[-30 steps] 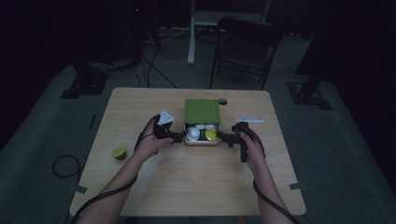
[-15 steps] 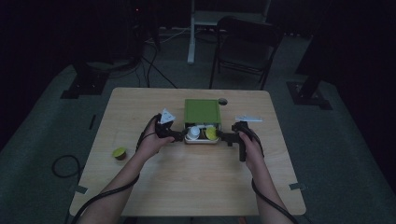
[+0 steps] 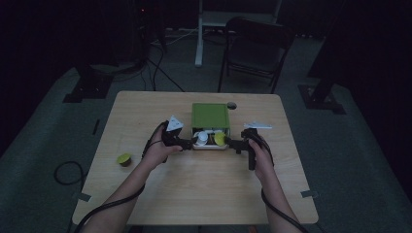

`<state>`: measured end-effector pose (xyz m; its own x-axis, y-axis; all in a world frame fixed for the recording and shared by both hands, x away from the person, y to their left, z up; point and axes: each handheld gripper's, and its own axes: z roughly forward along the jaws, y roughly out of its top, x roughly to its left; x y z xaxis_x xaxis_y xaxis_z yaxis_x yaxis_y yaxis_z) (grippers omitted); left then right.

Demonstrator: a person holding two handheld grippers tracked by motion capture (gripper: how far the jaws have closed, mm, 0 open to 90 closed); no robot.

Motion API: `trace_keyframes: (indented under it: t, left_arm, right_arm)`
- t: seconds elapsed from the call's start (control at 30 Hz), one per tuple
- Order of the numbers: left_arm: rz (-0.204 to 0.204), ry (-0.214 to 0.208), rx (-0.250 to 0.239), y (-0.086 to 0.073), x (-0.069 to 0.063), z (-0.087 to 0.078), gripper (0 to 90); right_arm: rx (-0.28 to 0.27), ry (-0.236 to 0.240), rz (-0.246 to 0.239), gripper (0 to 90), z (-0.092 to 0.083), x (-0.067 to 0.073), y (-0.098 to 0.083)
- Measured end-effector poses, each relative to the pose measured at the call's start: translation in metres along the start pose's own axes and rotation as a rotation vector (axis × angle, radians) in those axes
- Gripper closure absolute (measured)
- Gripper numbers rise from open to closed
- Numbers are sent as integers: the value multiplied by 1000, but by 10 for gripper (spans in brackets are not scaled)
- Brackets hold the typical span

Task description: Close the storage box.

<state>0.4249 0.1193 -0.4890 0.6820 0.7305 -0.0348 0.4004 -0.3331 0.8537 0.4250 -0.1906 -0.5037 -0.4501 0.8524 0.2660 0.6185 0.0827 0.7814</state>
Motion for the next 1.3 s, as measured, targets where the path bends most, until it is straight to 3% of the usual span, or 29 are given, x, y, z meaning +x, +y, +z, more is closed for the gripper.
trace_keyframes:
  t: [0.5,1.03,1.3]
  left_arm:
    - [-12,-27,4,-10,-10,-14,137]
    - [-32,-7,3,-27,-13,-29,137]
    - [-43,14,15,-36,-13,-37,137]
  right_arm:
    - [-4,-7,-17,105,-12,5,-7]
    - [-7,-14,-16,105,-23,3,-20]
    - [-5,-44,-17,105,-35,-4,-29]
